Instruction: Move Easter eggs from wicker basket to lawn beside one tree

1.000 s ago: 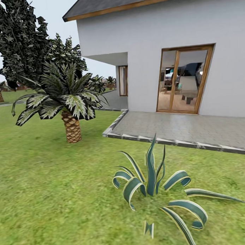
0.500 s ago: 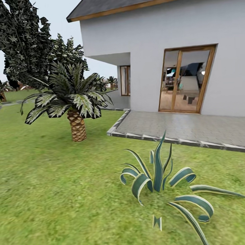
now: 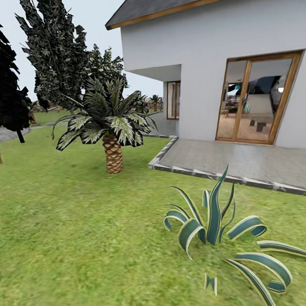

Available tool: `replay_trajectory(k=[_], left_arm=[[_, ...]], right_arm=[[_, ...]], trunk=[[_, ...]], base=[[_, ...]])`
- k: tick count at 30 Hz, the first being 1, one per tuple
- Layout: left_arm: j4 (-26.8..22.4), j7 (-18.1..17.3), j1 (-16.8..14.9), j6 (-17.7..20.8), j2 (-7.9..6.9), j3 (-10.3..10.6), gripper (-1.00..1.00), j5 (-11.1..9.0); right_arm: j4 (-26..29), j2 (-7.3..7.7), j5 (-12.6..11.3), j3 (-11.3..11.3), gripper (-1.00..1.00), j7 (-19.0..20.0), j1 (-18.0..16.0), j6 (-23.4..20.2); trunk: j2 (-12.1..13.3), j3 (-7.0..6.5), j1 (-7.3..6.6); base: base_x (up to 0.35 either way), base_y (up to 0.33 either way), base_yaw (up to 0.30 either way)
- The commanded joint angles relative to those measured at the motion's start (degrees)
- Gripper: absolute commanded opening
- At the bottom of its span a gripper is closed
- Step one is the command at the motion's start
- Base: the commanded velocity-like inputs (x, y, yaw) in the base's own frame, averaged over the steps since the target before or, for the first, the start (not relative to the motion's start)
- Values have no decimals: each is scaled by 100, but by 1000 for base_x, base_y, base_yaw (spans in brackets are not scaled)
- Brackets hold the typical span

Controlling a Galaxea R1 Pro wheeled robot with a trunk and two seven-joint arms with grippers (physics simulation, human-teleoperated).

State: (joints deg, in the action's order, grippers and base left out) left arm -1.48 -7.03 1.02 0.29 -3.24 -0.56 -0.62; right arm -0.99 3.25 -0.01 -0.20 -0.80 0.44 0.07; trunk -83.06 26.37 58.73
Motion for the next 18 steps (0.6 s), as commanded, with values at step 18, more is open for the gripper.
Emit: replay_trajectory(k=[18], left_arm=[[-16, -28, 3, 6, -8, -15, 100, -17]], right_arm=[[1, 0, -8, 3, 100, -8, 0, 2]], trunk=[[-2, 3, 0]], base=[[0, 0, 262]])
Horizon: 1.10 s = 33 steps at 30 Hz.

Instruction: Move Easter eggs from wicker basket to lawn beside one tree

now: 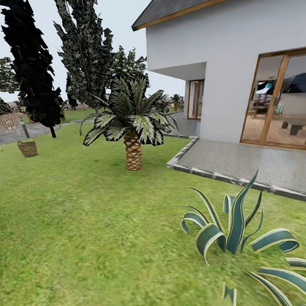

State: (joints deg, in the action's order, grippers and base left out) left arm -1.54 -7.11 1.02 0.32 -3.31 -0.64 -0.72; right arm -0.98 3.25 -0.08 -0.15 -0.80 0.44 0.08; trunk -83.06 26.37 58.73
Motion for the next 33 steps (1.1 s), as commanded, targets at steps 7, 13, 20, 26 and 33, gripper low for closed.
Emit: replay_trajectory(k=[7, 13, 20, 26, 33], left_arm=[[-13, -19, 3, 4, 4, -6, 100, -8], [-13, -17, 3, 4, -1, -6, 100, -8], [-8, -3, 3, 4, -3, -6, 100, -7], [-10, -1, 3, 4, -3, -6, 100, -7], [-12, -1, 3, 4, -3, -6, 100, -5]], right_arm=[[0, 0, 0, -2, 100, -8, 0, 1], [1, 0, 0, -10, 100, -8, -1, 1], [-1, 0, 3, -11, 100, -8, 0, 7], [1, 0, 0, -11, 100, -8, 0, 3], [1, 0, 4, -11, 100, -8, 0, 1]], trunk=[[-2, 3, 0], [-2, 3, 0], [-2, 3, 0], [-2, 3, 0], [-2, 3, 0]], base=[[119, 0, 261], [289, 0, 261], [35, 0, 136], [1, 0, 256], [0, 0, 272]])
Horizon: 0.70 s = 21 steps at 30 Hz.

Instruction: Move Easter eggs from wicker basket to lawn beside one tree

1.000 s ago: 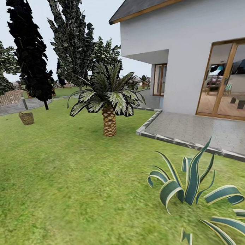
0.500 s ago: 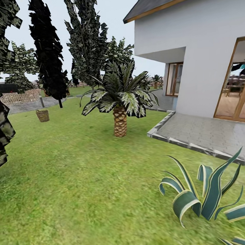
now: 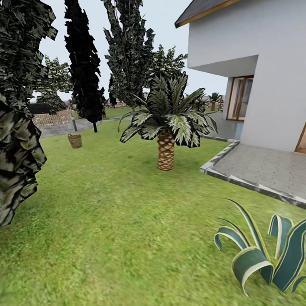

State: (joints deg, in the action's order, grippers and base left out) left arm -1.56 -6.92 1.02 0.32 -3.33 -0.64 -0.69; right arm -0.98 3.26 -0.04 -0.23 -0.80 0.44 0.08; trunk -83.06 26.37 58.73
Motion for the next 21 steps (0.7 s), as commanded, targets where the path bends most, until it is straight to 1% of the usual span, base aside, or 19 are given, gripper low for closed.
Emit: replay_trajectory(k=[1, 21], left_arm=[[-10, -20, 3, 3, -1, -6, 100, -7], [-10, -11, 3, 3, 1, -6, 100, -4]], right_arm=[[1, 0, -2, -3, 100, -8, 0, 1], [1, 0, -4, 6, 100, -8, 0, 5]], trunk=[[-2, 3, 0], [-2, 3, 0]], base=[[0, 0, 275], [0, 0, 279]])
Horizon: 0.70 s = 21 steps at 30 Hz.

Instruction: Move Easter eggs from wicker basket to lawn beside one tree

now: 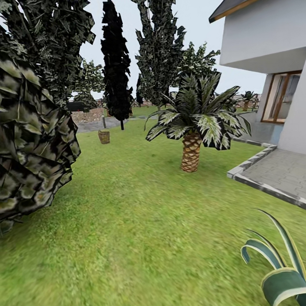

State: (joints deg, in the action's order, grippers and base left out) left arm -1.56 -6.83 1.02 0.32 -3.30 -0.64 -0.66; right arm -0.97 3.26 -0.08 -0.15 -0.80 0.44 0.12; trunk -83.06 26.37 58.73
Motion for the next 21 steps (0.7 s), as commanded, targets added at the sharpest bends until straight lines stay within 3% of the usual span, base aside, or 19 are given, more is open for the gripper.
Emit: replay_trajectory(k=[1, 10, 21], left_arm=[[-9, -20, 3, 3, 2, -6, 100, -6], [-11, -16, 3, 3, 1, 0, 100, -6], [-11, -15, 3, 3, 0, 11, 100, -4]], right_arm=[[1, 2, 0, -2, 100, -8, 0, 0], [1, 4, 6, -2, 100, -8, 0, -3], [-1, 17, 26, -10, 100, -8, 0, -3]], trunk=[[-2, 3, 0], [-2, 3, 0], [-2, 3, 0]], base=[[0, 0, 281], [3, 0, 274], [267, 0, 33]])
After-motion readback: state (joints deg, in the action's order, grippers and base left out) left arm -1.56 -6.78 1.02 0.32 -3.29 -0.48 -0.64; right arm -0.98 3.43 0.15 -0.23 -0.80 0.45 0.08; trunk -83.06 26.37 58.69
